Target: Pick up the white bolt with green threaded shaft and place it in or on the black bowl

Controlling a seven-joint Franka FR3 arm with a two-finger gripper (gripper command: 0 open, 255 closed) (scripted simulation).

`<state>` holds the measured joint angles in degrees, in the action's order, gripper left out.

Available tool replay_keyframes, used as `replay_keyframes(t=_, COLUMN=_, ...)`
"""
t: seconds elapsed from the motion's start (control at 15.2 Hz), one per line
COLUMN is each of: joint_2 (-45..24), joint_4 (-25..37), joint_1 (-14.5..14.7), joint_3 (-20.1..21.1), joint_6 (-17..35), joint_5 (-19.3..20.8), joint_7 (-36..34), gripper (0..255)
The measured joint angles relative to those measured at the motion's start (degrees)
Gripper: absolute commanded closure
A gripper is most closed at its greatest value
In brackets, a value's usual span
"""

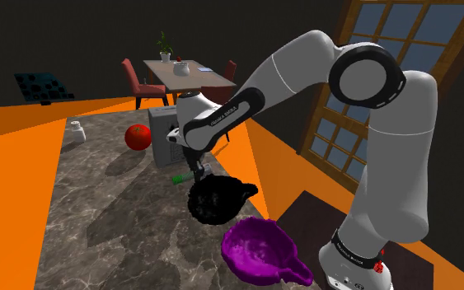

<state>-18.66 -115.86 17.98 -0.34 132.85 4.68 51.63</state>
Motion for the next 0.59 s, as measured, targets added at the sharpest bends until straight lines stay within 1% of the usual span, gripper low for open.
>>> replay_keyframes(t=0.59, joint_2=3.6, joint_4=1.8, joint_1=-0.1, joint_3=0.0, joint_6=-5.5, joint_5=-0.3, joint_7=0.5, gripper=255)
